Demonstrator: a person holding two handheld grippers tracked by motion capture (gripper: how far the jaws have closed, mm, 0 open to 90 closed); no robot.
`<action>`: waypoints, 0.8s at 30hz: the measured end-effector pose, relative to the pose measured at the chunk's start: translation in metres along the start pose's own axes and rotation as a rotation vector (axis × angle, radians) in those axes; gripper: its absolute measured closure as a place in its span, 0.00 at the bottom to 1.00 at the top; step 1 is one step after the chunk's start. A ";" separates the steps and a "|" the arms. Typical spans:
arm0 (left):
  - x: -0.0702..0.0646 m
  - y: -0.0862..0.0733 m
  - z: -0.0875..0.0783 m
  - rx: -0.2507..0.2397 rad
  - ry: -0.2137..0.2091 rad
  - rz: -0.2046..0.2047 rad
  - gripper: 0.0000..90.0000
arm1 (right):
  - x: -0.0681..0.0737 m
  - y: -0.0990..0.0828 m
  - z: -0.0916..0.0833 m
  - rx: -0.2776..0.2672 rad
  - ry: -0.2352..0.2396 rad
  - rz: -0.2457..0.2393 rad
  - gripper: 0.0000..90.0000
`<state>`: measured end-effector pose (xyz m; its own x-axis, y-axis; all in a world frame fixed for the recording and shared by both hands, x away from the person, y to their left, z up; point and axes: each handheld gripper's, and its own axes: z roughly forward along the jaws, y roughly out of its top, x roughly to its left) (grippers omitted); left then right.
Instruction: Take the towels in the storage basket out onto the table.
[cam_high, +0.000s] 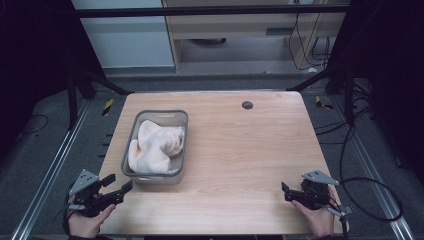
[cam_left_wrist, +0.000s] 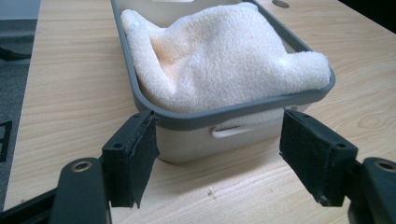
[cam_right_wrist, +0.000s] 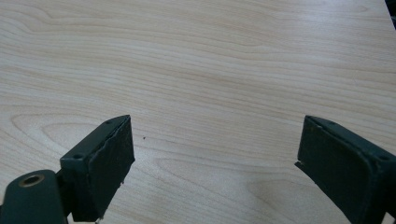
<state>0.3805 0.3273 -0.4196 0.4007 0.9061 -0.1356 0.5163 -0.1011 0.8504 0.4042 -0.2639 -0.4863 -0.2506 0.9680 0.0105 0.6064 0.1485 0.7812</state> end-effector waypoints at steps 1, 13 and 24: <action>0.000 0.002 0.001 0.000 0.001 0.001 0.30 | 0.000 0.000 0.001 0.002 0.001 0.000 0.12; -0.005 0.034 0.006 -0.008 -0.036 0.029 0.30 | 0.002 0.002 -0.001 -0.013 0.004 -0.002 0.12; -0.011 0.058 0.018 0.009 -0.056 0.051 0.30 | 0.002 0.001 0.000 0.001 0.010 -0.013 0.12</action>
<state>0.4199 0.3038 -0.3780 0.4683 0.8752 -0.1209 0.5010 -0.1503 0.8523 0.4041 -0.2620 -0.4856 -0.2664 0.9638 0.0065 0.6040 0.1617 0.7804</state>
